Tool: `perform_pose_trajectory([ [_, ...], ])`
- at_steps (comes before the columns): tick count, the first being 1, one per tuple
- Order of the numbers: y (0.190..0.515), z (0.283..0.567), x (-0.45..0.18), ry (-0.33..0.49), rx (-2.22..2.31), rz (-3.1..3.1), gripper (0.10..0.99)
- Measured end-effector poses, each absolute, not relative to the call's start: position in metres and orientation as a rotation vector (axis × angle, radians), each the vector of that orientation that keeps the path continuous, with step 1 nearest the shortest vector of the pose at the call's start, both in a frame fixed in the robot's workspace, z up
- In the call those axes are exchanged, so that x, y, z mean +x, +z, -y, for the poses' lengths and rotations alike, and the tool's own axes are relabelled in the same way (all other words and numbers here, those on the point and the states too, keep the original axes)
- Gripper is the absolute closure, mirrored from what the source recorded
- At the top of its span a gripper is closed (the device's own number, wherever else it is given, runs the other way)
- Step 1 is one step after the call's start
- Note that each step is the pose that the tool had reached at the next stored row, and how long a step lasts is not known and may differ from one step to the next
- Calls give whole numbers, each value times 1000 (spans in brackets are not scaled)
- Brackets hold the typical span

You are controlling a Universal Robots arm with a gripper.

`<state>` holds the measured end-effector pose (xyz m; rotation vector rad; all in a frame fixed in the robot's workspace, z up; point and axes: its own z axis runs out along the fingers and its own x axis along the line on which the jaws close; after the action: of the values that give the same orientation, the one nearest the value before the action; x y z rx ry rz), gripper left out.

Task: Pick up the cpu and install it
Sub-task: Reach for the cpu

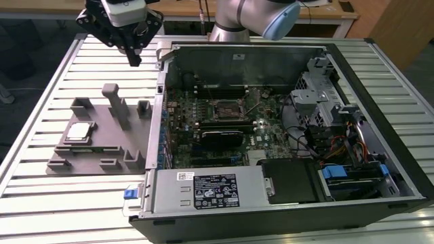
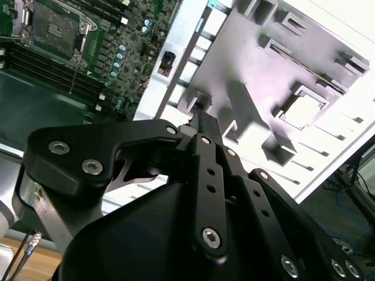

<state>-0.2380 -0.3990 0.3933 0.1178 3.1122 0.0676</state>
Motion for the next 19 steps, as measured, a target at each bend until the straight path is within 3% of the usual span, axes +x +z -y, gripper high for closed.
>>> perform_pose_trajectory([
  [19,393,399,-265,68,118,-3112,980],
])
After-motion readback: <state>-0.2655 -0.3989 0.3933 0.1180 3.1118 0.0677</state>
